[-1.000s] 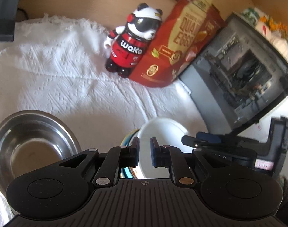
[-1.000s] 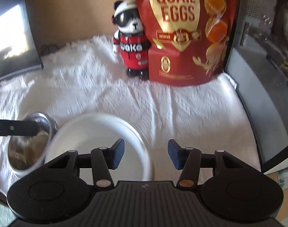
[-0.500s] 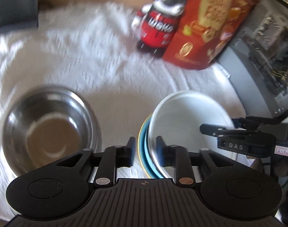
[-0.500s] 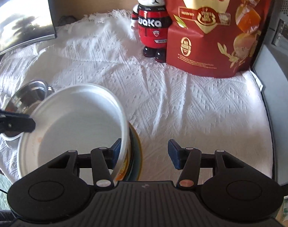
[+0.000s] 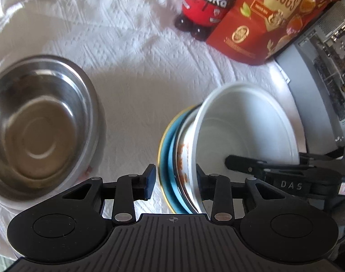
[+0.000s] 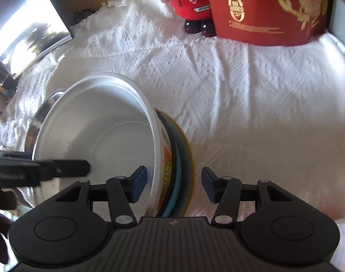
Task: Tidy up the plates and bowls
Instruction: 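Grip the bowl stack rim with the left tool while the right tool grips its opposite rim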
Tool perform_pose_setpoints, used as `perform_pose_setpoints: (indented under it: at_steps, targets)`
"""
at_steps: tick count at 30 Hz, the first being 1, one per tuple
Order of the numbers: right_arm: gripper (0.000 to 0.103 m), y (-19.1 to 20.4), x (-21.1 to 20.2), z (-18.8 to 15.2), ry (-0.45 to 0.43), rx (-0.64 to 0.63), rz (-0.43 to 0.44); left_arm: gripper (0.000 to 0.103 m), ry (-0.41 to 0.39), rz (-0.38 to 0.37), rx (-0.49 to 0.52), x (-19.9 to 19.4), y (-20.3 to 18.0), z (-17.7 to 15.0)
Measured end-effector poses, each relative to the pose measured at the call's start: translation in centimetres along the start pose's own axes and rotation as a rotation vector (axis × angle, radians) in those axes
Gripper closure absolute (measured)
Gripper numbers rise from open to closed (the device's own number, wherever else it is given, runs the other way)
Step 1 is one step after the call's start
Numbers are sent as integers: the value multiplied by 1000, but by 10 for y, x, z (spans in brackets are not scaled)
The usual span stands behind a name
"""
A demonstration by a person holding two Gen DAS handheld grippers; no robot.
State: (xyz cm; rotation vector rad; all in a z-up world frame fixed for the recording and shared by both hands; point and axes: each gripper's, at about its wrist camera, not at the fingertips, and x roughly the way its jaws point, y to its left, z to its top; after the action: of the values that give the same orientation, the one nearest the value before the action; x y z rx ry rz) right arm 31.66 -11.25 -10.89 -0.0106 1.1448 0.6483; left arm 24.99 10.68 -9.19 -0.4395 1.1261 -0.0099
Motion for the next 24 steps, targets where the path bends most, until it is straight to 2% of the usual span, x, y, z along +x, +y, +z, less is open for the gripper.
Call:
perform_pose_setpoints:
  at_steps: [4, 9, 14, 24]
  targets:
    - [51, -3, 4, 3, 16, 12, 36, 64, 20, -26, -37, 10, 2, 0]
    - [51, -12, 16, 1, 80, 88, 141, 63, 18, -51, -78, 15, 6, 1]
    - [51, -11, 16, 4, 85, 98, 145, 60, 24, -52, -84, 19, 4, 1]
    - [47, -15, 17, 2, 99, 180, 168, 60, 43, -84, -125, 18, 10, -1]
